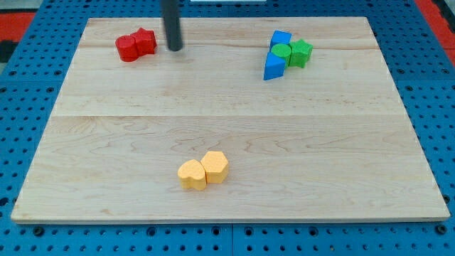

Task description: Push the red circle and red star slightly up

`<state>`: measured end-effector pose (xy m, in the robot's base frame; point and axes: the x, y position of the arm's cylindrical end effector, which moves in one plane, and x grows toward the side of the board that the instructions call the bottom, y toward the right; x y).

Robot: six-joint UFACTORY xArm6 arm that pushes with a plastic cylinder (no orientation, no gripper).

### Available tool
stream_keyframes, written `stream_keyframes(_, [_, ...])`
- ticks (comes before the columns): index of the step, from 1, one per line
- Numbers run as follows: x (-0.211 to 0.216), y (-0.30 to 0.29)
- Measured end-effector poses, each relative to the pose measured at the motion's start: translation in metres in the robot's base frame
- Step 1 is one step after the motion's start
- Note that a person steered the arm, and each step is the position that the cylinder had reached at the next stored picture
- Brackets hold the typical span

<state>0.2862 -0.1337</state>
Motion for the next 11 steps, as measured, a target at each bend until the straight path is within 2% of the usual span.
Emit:
stream_keyframes(2, [0.051,-0.06])
stream_keyframes(3, [0.044,-0.083])
stream_keyframes(8, [0.013,-0.06])
stream_keyframes(11, [-0.035,-0.066])
